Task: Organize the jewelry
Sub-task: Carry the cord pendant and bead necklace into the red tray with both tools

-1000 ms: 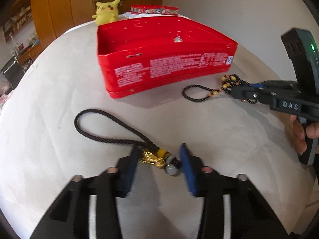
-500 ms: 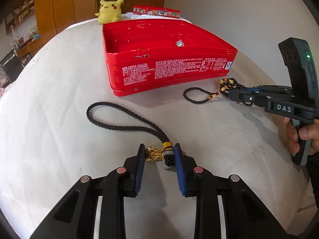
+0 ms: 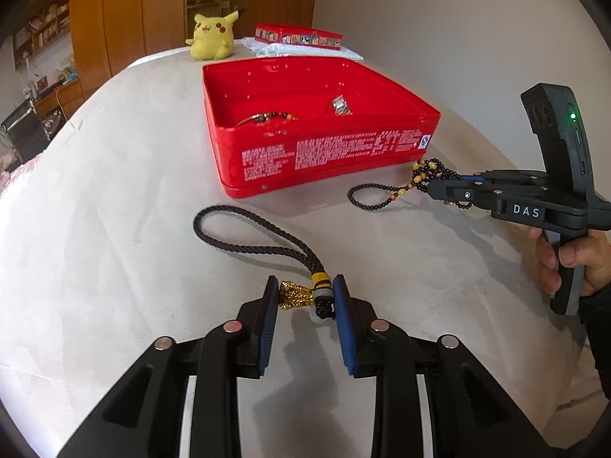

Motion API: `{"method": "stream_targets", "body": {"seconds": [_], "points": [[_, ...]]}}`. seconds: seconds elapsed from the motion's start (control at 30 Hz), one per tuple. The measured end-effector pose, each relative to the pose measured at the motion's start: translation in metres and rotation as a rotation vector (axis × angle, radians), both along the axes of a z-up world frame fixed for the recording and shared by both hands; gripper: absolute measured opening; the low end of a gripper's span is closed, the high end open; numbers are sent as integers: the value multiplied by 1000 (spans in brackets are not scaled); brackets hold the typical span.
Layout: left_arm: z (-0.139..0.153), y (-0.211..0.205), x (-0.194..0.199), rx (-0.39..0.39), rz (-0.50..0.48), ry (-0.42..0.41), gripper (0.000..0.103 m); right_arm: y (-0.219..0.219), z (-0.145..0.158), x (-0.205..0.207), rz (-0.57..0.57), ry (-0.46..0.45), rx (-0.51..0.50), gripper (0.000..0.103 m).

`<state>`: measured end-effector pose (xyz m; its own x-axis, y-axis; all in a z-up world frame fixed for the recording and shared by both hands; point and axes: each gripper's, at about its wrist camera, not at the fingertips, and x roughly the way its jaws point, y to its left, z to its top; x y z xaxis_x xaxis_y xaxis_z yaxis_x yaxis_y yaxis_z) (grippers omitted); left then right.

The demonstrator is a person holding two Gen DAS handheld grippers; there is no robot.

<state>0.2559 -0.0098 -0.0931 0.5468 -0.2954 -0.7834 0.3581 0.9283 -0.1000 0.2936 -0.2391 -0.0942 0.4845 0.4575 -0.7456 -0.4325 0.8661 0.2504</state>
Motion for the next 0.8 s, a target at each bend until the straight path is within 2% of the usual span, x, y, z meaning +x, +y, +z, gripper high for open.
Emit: {"method": "stream_targets", "body": {"seconds": [0.8], "points": [[65, -2, -27, 8, -27, -151, 29, 2, 60, -37, 12, -109, -14, 10]]}}
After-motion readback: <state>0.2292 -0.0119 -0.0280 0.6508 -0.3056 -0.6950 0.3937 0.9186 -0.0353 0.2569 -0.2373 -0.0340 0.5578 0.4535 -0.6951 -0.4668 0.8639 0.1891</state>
